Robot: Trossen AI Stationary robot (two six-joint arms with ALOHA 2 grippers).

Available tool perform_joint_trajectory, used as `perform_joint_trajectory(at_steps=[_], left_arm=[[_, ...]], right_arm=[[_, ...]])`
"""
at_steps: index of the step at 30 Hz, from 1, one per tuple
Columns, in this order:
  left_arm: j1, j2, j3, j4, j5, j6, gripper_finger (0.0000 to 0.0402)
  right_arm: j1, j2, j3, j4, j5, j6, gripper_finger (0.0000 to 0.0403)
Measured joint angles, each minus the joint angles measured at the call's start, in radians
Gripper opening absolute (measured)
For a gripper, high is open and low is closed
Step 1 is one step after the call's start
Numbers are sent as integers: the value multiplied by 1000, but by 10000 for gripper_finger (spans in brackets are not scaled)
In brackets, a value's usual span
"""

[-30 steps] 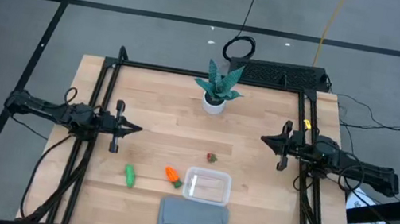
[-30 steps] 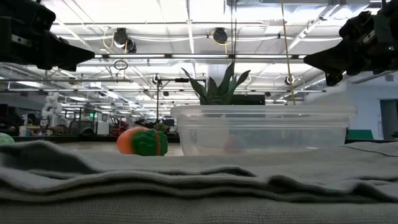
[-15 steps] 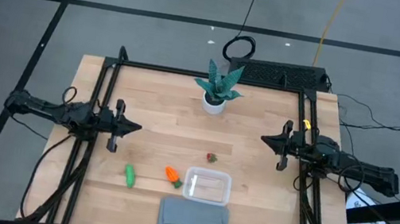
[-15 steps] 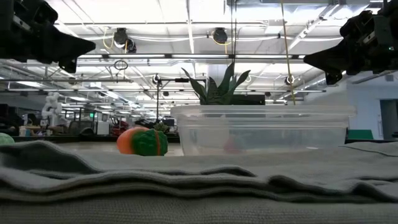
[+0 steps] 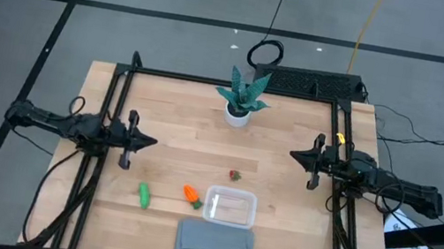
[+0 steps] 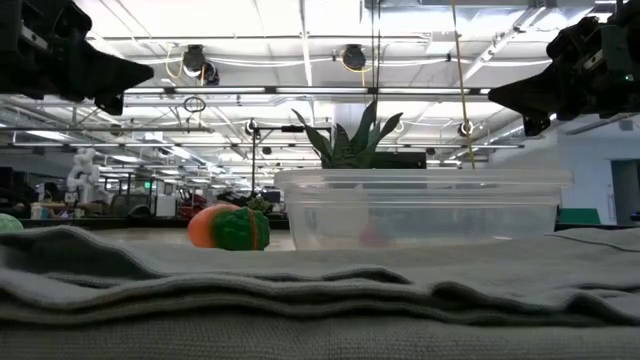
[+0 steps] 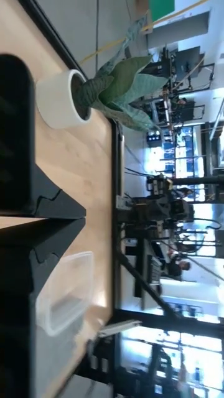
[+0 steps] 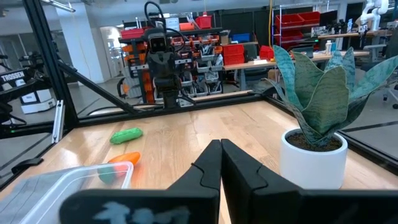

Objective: Pick and placing Produce into tupperware
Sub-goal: Put the red strawberry into the container

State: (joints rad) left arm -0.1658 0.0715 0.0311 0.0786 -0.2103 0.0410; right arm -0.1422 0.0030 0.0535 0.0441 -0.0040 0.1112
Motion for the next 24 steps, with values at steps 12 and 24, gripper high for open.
perform_joint_trajectory(at_steps=[12, 24], left_arm=[[0, 0, 0, -15, -7, 32, 1], [1, 0, 0, 33, -8, 31, 10]], right_arm=[[0, 0, 0, -17, -2, 0, 0], [0, 81, 0, 47, -2, -19, 0]])
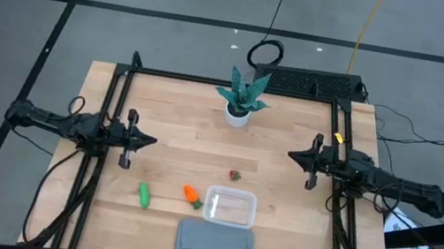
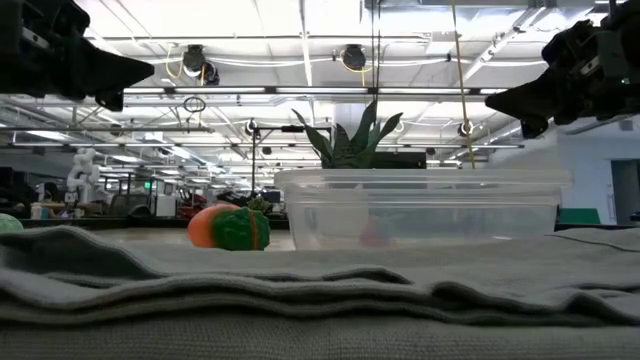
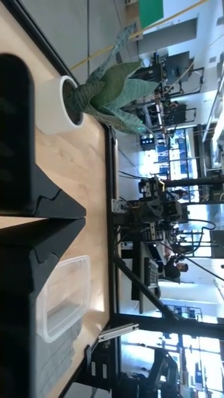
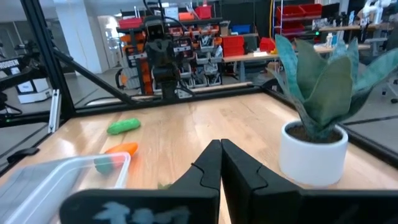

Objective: Pick and placing Produce into tupperware
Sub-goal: Put the red strawberry into the container

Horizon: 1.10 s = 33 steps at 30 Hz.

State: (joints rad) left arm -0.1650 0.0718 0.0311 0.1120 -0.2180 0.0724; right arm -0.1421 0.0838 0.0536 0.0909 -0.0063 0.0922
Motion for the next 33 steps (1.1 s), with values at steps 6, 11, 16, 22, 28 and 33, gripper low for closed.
perform_joint_trajectory(at_steps=[6, 11, 16, 22, 28, 33], left_arm=[[0, 0, 0, 12, 0, 24, 10], [0, 0, 0, 21, -1, 53, 10], [0, 0, 0, 21, -2, 64, 10], [0, 0, 0, 22, -20, 65, 10], [0, 0, 0, 31, -20, 110, 10], [0, 0, 0, 80, -20, 109, 10]], right_arm=[[0, 132, 6, 119, 0, -2, 0], [0, 265, 54, 200, 0, -6, 0], [0, 405, 106, 299, -7, -20, 0], [0, 570, 218, 311, -26, -56, 0], [0, 731, 339, 310, -32, -80, 0], [0, 864, 454, 310, -105, -90, 0]])
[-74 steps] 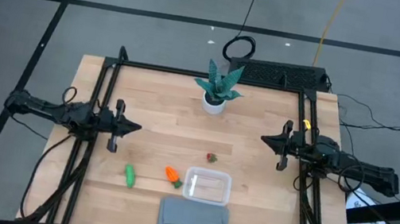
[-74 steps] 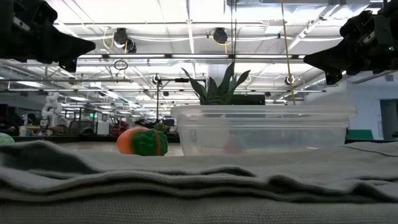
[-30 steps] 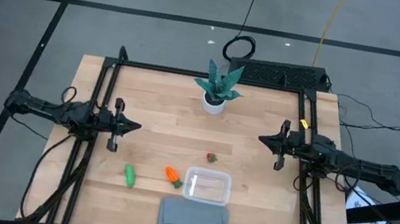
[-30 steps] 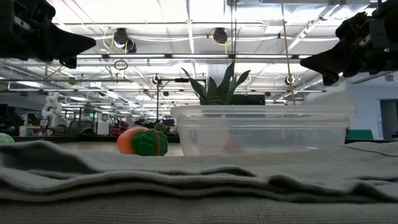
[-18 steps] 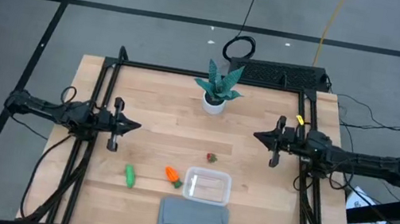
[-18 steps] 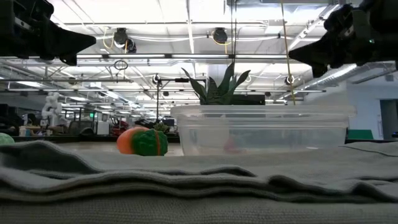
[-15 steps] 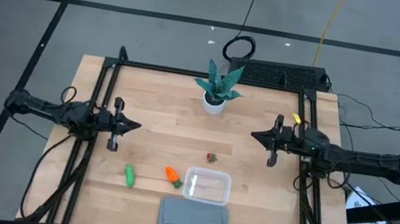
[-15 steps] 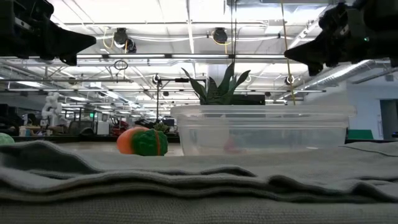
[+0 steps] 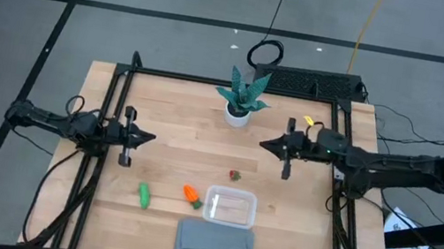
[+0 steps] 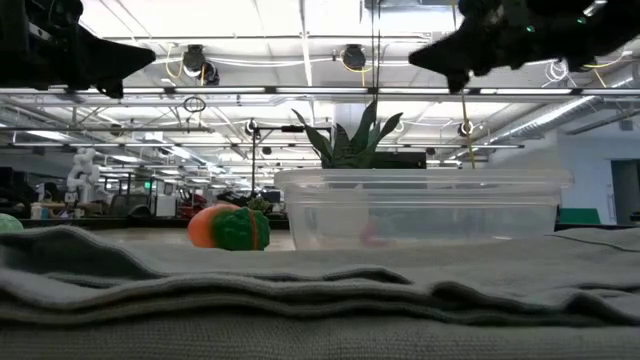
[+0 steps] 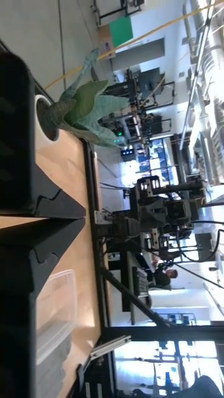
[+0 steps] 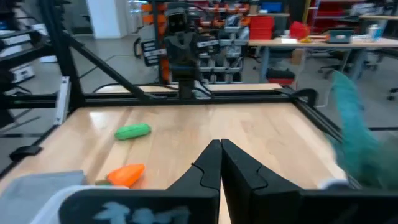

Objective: Pick and placing Produce into tupperware
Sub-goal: Put the red strawberry into the container

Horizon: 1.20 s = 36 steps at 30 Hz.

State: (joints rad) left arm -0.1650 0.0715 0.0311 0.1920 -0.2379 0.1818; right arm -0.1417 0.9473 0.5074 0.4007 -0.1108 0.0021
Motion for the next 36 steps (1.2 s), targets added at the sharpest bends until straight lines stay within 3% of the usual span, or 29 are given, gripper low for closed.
perform_joint_trajectory(at_steps=[17, 23, 30, 36], left_arm=[[0, 0, 0, -21, 0, 0, 10], [0, 0, 0, -24, 0, 0, 10], [0, 0, 0, -25, 0, 2, 10], [0, 0, 0, -32, -6, 4, 10]], right_arm=[[-1, 345, 233, -57, 0, 23, 0], [-1, 406, 278, -115, -6, 12, 0], [-4, 404, 284, -137, -167, -47, 0], [-14, 403, 394, -371, -234, -82, 0]])
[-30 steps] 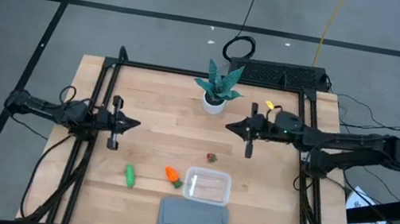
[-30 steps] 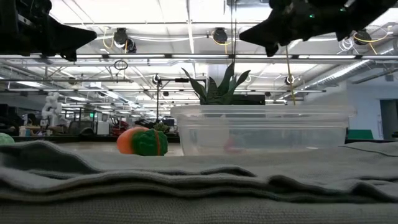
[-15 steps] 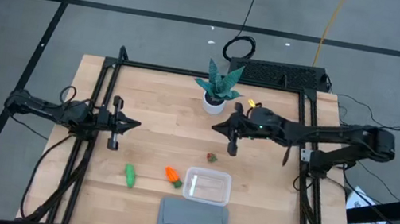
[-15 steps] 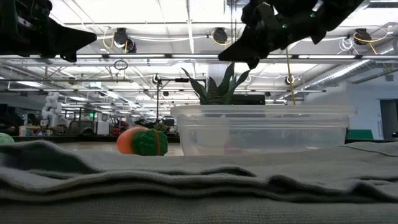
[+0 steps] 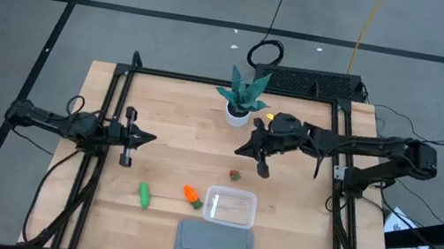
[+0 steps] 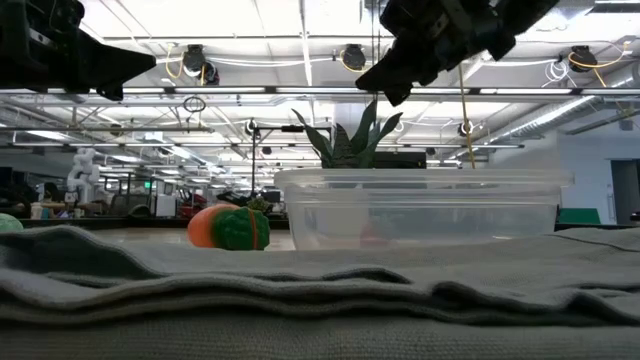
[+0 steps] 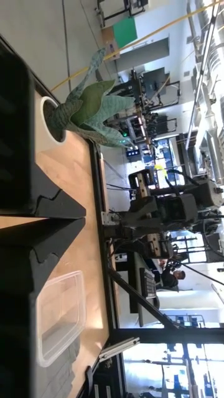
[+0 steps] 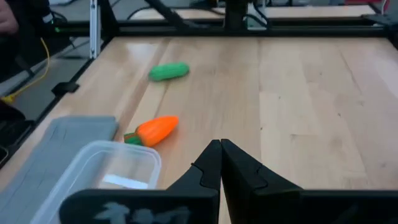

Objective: Pick and placing Produce into tupperware
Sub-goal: Put the red strawberry into the container

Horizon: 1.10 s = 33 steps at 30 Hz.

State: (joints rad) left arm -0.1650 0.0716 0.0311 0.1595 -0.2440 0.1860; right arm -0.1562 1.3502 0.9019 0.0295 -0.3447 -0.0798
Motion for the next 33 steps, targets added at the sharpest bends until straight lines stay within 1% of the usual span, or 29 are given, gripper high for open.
perform_joint_trajectory(at_steps=[7, 12, 16, 23, 28, 30, 33], left_arm=[[0, 0, 0, 0, -1, 0, 10], [0, 0, 0, -4, -1, 1, 10], [0, 0, 0, -11, -1, 2, 10], [0, 0, 0, -15, -1, -7, 10], [0, 0, 0, -18, -1, -42, 10], [0, 0, 0, -21, -1, -55, 10], [0, 0, 0, -33, -1, -59, 10]], right_arm=[[0, 4, 102, -175, 0, -36, 0], [-4, 44, 200, -347, 0, 30, 0], [-4, 109, 261, -477, 1, 33, 0], [-4, 242, 342, -625, 1, 14, 0], [-4, 317, 425, -714, 6, 40, 0], [-2, 348, 471, -780, 35, 41, 0], [12, 382, 546, -863, 123, 42, 0]])
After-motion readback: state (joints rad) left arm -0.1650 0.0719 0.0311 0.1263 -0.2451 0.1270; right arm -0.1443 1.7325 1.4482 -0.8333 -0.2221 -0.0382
